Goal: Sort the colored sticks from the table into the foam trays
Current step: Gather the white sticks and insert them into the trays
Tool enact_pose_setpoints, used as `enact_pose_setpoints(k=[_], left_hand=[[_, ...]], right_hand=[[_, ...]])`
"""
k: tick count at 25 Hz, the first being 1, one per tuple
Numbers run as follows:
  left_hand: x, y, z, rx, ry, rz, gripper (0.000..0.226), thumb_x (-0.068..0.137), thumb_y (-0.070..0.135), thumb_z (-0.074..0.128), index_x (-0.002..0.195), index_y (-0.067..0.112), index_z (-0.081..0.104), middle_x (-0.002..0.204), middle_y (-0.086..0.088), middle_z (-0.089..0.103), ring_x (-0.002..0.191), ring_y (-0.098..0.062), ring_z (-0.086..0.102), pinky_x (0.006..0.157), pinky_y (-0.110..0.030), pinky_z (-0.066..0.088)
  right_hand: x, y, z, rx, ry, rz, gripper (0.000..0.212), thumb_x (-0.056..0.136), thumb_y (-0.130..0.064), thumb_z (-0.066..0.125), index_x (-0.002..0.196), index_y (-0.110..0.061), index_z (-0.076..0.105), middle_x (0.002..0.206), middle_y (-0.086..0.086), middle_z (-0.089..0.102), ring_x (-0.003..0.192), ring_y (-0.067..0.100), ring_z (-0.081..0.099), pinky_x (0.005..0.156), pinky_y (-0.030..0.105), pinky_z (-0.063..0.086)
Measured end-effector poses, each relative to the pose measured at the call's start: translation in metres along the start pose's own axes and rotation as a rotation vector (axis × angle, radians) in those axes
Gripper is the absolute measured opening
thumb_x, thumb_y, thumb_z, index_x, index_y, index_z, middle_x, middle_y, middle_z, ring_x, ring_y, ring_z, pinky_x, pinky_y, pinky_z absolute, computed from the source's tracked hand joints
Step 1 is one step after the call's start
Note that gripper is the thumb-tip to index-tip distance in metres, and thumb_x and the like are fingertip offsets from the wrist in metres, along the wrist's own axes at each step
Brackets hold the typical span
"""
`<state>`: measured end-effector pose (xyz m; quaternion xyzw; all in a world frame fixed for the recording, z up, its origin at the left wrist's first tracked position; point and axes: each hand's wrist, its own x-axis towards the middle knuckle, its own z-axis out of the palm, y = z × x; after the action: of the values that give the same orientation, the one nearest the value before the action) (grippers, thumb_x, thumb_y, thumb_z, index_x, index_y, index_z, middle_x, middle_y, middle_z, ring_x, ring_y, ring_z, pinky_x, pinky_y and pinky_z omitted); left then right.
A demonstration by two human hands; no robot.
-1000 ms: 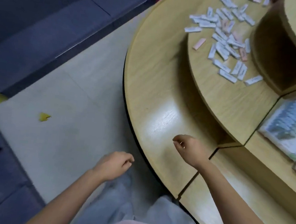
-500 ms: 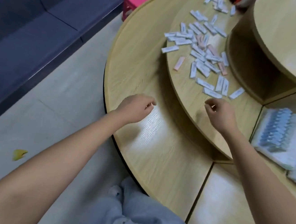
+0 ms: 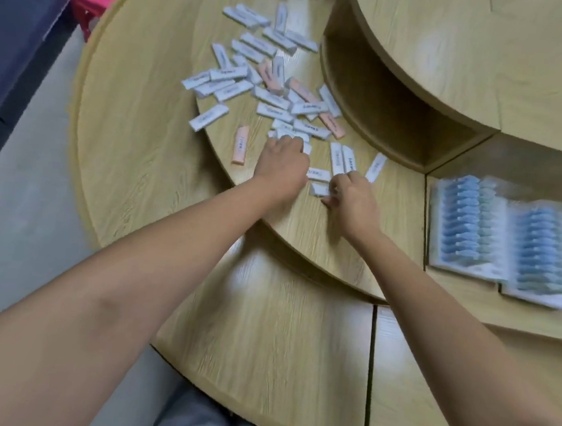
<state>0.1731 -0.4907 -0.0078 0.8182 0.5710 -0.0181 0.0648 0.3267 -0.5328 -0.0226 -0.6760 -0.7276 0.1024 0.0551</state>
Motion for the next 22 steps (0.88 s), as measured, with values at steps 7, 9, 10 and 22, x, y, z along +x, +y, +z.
enact_pose_setpoints(k=[7, 9, 10, 22], left_hand=[[0.003, -0.008, 0.004, -0.085, 0.014, 0.103, 0.02, 0.09, 0.016, 0.05, 0.109, 0.014, 0.056, 0.108, -0.007, 0.06, 0.101, -0.027, 0.055, 0.091, -0.04, 0.036], [0.001, -0.007, -0.001, -0.104, -0.007, 0.119, 0.016, 0.091, 0.01, 0.047, 0.105, 0.013, 0.052, 0.101, -0.008, 0.061, 0.091, -0.029, 0.058, 0.075, -0.038, 0.04], [-0.001, -0.005, -0.004, -0.146, -0.011, 0.115, 0.014, 0.091, 0.009, 0.046, 0.103, 0.013, 0.052, 0.099, -0.008, 0.06, 0.088, -0.03, 0.058, 0.069, -0.038, 0.041], [0.014, 0.112, -0.085, -0.64, 0.218, 0.361, 0.014, 0.091, 0.018, 0.058, 0.103, 0.016, 0.066, 0.095, 0.001, 0.059, 0.088, -0.016, 0.056, 0.076, -0.03, 0.046]], right_hand=[[-0.02, -0.006, 0.002, 0.152, 0.0, 0.145, 0.006, 0.092, -0.014, 0.052, 0.096, -0.011, 0.054, 0.101, 0.007, 0.052, 0.081, 0.015, 0.048, 0.073, 0.039, 0.048], [-0.024, -0.006, 0.004, 0.163, -0.067, 0.204, 0.01, 0.089, -0.016, 0.057, 0.098, -0.012, 0.055, 0.104, 0.006, 0.052, 0.085, 0.014, 0.049, 0.077, 0.038, 0.048], [-0.026, -0.005, 0.004, 0.147, -0.105, 0.22, 0.016, 0.086, -0.016, 0.062, 0.1, -0.011, 0.055, 0.106, 0.007, 0.053, 0.089, 0.018, 0.05, 0.078, 0.037, 0.047], [-0.093, 0.093, -0.115, 0.503, 0.203, 0.164, 0.014, 0.086, -0.011, 0.062, 0.089, -0.013, 0.049, 0.078, -0.004, 0.052, 0.074, 0.016, 0.048, 0.066, 0.027, 0.038]])
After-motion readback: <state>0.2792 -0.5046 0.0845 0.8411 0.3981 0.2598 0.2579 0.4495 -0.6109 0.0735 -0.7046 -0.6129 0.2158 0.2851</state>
